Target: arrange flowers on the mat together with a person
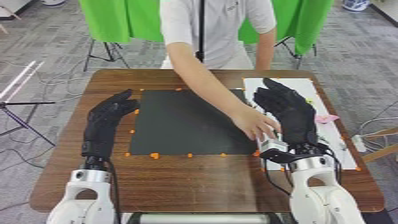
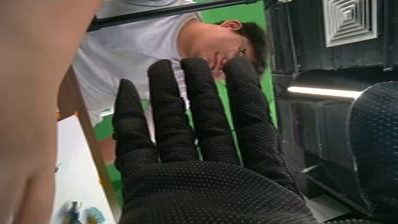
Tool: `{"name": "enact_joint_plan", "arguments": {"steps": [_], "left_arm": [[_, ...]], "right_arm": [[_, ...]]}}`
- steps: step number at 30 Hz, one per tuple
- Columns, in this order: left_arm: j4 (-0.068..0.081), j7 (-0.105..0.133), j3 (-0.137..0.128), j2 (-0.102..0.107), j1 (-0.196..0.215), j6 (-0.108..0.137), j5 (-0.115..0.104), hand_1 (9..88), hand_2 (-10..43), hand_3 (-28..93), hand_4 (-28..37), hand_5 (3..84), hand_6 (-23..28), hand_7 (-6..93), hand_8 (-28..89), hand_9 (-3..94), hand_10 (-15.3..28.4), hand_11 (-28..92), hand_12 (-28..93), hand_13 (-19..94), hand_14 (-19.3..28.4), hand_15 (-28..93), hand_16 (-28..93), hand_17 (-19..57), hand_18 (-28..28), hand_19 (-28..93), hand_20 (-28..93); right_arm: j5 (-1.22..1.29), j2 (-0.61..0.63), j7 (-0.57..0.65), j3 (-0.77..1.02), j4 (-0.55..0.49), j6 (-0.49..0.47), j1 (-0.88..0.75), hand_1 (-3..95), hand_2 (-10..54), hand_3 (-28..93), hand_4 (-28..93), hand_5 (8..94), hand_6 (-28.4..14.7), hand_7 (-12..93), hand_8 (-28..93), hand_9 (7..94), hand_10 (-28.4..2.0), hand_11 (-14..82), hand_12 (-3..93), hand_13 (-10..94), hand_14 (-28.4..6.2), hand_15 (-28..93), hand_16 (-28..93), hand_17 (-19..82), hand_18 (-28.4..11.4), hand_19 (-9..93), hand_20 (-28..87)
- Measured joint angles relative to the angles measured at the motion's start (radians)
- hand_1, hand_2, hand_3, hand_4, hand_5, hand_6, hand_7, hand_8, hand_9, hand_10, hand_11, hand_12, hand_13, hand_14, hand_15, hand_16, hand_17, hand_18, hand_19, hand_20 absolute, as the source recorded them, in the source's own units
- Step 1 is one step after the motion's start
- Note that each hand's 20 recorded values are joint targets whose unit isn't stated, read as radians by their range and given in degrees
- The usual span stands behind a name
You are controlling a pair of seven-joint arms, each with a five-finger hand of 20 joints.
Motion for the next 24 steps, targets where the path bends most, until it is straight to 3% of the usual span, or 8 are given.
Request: {"name": "enact_joint_plan", "arguments": {"steps": [11,24], "left_arm": [[-0.004,-0.008,-0.007,-0.006,0.008,0.001,0.000,28.0,-1.9,65,-19.2,48.0,5.3,15.8,-5,47.9,13.8,23,15,37,18.6,28,3,1.1,16.6,19,21],[-0.006,-0.009,-0.014,-0.006,0.010,0.001,0.001,28.1,-2.0,65,-19.0,48.1,5.3,15.8,-5,48.0,13.8,23,15,37,18.6,28,3,1.1,16.6,19,21]], "right_arm": [[0.047,0.060,-0.007,-0.047,-0.002,0.089,0.001,9.9,3.3,76,-16,50.2,-1.3,11,-7,51.6,-15.6,6.9,18.2,41,-15.3,13,25,17,-16.9,17,29],[0.054,0.081,-0.012,-0.045,-0.003,0.089,0.001,9.9,3.3,76,-15,50.3,-1.4,11,-7,51.4,-15.6,6.8,18.2,41,-15.4,13,25,17,-16.9,16,29]]}}
